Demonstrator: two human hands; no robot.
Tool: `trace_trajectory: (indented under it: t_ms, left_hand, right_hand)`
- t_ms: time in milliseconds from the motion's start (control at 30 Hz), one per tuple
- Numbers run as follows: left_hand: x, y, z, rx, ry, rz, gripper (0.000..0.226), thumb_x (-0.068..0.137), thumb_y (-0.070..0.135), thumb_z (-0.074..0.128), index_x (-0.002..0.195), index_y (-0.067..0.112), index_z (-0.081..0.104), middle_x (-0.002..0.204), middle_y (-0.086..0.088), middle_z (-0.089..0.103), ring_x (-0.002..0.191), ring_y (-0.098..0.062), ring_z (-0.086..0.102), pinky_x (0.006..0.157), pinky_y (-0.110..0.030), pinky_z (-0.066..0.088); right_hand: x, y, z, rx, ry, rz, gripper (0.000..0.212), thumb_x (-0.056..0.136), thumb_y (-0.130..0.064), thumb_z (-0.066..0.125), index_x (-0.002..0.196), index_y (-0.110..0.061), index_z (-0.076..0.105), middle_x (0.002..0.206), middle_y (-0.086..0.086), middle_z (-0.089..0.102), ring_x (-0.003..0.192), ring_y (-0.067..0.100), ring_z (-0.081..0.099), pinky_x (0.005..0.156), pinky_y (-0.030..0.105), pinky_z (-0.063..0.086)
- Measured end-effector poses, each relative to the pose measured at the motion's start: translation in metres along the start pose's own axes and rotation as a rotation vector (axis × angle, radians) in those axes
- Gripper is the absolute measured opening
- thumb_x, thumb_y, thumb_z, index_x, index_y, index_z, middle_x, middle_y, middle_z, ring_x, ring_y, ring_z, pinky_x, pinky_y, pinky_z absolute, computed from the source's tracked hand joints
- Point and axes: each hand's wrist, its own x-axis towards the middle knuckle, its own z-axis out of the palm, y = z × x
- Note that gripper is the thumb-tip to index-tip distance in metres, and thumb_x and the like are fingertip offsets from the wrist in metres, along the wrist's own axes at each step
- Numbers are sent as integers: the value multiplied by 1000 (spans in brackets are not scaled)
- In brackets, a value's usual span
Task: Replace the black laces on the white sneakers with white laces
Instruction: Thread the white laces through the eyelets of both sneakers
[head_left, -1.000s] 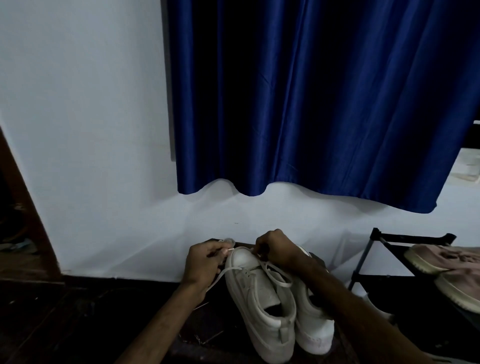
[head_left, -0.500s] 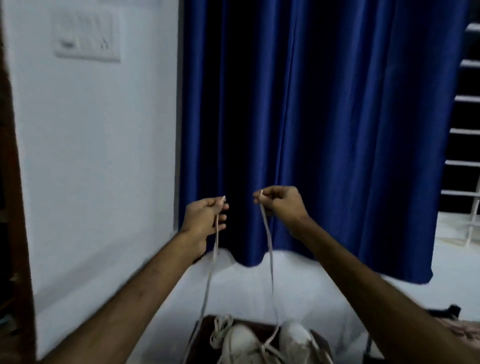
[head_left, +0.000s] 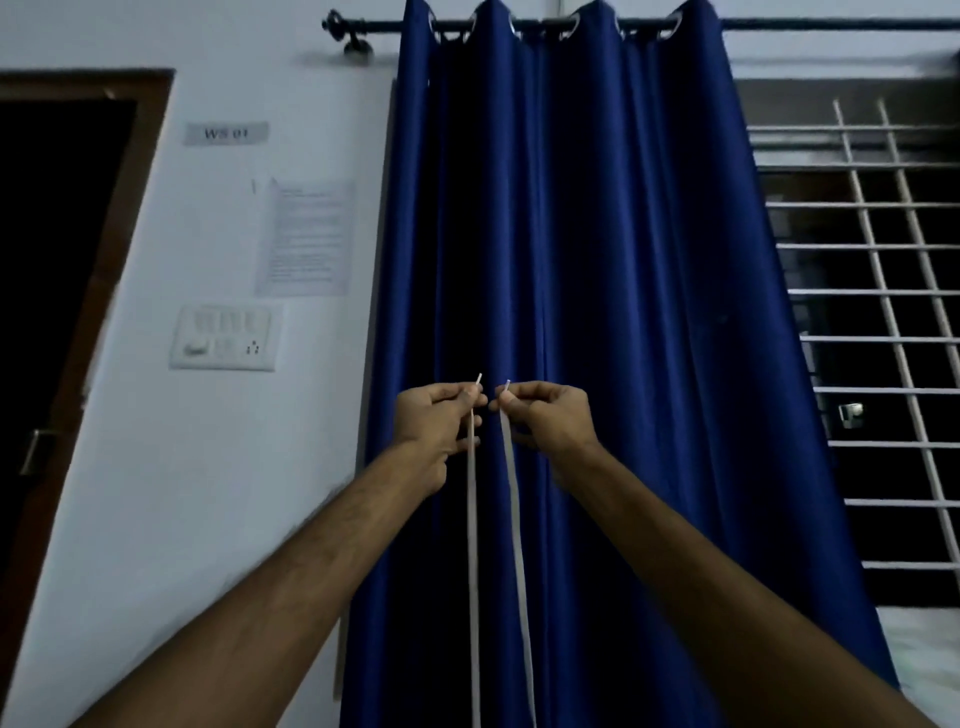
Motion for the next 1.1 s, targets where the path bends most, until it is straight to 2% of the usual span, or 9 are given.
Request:
trace_trajectory:
  t_ms: [133, 300, 600, 700, 767, 833, 933, 1000, 1100]
  left_hand:
    - [-6, 21, 11, 17, -52, -27, 9, 92, 16, 65, 98, 11, 71, 86, -1, 73, 73, -10, 69, 60, -29, 53]
    - [-13, 32, 25, 15, -50, -4, 9, 93, 17, 64, 97, 12, 71, 76, 2, 68, 54, -2, 62, 49, -21, 51]
    - [-2, 50, 36, 1, -44, -5, 8, 94, 15, 64, 96, 11, 70, 86, -3, 72, 69, -12, 66, 47, -21, 51]
    - [0, 61, 29, -50, -44, -18, 14, 98, 20, 57, 89, 14, 64, 80, 0, 70, 63, -12, 64, 49, -29, 53]
    - [-1, 59, 11, -169, -16, -62, 24, 103, 19, 46, 82, 14, 56, 61, 3, 67, 51, -10, 61, 46, -29, 54]
    - [-12, 37, -18, -150, 74, -79, 27, 104, 16, 42, 79, 15, 52, 54, 4, 60, 40, -8, 50, 34, -20, 42]
    - [-64, -47, -66, 286, 83, -110, 20, 98, 19, 52, 78, 17, 55, 64, 4, 49, 36, -2, 34, 34, -15, 23]
    - [-113, -120, -89, 455, -31, -117, 13, 97, 21, 58, 85, 15, 60, 67, 3, 51, 40, 2, 42, 40, -17, 33]
    - [-182, -224, -111, 600, -263, -247, 8, 90, 24, 68, 87, 17, 70, 87, 0, 70, 82, -11, 66, 79, -29, 53]
  right_hand:
    - [7, -23, -7, 39, -19, 8, 10, 89, -4, 64, 97, -2, 69, 88, 5, 72, 68, 8, 71, 60, 24, 56]
    - [15, -31, -11, -80, -14, -27, 9, 88, -10, 66, 94, -8, 72, 97, 8, 72, 89, 22, 71, 78, 44, 60]
    - [23, -44, -19, -117, -5, -38, 5, 87, -8, 67, 91, -8, 71, 97, 11, 72, 92, 26, 70, 78, 46, 60]
    - [24, -58, -22, -20, 21, -6, 13, 87, 3, 61, 82, -8, 68, 84, 10, 71, 79, 23, 69, 77, 46, 60]
    - [20, -61, -31, 34, 44, 43, 15, 89, 2, 57, 80, -8, 66, 69, 6, 68, 61, 18, 64, 62, 37, 60]
    - [7, -44, -46, -83, 33, 93, 15, 91, -3, 55, 83, -10, 65, 63, 1, 66, 48, 10, 58, 43, 20, 48]
    - [-39, 44, -73, -496, -112, 155, 13, 90, -6, 59, 83, -11, 69, 62, -6, 65, 41, 1, 53, 38, 17, 37]
    - [-77, 106, -90, -731, -242, 166, 15, 87, -7, 65, 78, -18, 69, 61, -7, 66, 42, -1, 54, 49, 23, 47]
    - [-135, 182, -94, -920, -446, 259, 16, 87, -9, 64, 83, -24, 66, 70, 0, 66, 44, -1, 55, 51, 18, 47]
